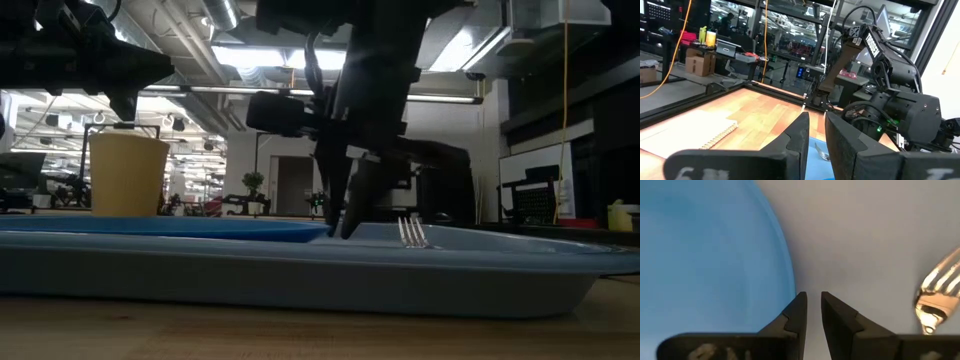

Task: Pick and place plate/cup/fork/spoon on tray
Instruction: Adjust the blue plate, then put the spoon on the blue tray to the right of the blue plate

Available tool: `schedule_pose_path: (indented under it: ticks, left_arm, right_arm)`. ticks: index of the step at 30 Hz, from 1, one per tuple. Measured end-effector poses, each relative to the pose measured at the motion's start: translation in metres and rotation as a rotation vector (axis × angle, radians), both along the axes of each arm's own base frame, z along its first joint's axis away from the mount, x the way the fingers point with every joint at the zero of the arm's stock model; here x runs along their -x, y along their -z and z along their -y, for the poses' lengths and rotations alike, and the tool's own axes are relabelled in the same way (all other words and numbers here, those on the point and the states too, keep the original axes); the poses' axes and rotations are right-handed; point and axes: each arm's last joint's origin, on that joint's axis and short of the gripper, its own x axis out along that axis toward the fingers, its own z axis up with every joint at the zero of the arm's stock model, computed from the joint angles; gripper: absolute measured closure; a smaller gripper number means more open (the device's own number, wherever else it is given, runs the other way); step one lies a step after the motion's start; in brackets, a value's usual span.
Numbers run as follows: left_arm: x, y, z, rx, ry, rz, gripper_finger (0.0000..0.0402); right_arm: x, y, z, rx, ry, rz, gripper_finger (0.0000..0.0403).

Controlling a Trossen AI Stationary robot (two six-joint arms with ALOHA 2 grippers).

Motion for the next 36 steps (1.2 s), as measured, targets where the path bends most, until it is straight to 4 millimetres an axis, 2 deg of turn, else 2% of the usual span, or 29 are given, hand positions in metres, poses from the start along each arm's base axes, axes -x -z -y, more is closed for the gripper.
schedule_pose_path:
  ticks: [5, 11, 15, 18, 22, 30, 36]
  left_arm:
    - [0.000, 0.000, 0.000, 0.000, 0.000, 0.000, 0.0347]
    - [0.000, 0.000, 0.000, 0.000, 0.000, 0.000, 0.0347]
    - [0.000, 0.000, 0.000, 0.000, 0.000, 0.000, 0.0347]
    - [0.000, 0.000, 0.000, 0.000, 0.000, 0.000, 0.0347]
    - [0.000, 0.000, 0.000, 0.000, 0.000, 0.000, 0.0347]
    - [0.000, 0.000, 0.000, 0.000, 0.000, 0.000, 0.0347]
    - [0.000, 0.000, 0.000, 0.000, 0.000, 0.000, 0.0347]
  right_arm:
    - [0.003, 0.001, 0.000, 0.007, 0.002, -0.031, 0.0342]
    - [0.012, -0.001, -0.015, 0.037, 0.018, -0.049, 0.0351]
    - [0.014, -0.014, -0.022, 0.066, 0.008, -0.066, 0.0353]
    - [0.023, -0.029, -0.029, 0.100, 0.042, -0.141, 0.0353]
    - [0.041, -0.047, -0.051, 0.139, 0.034, -0.218, 0.0353]
    - [0.072, -0.049, -0.096, 0.034, -0.063, -0.356, 0.0341]
    - [0.093, -0.052, -0.123, 0.020, -0.131, -0.392, 0.0292]
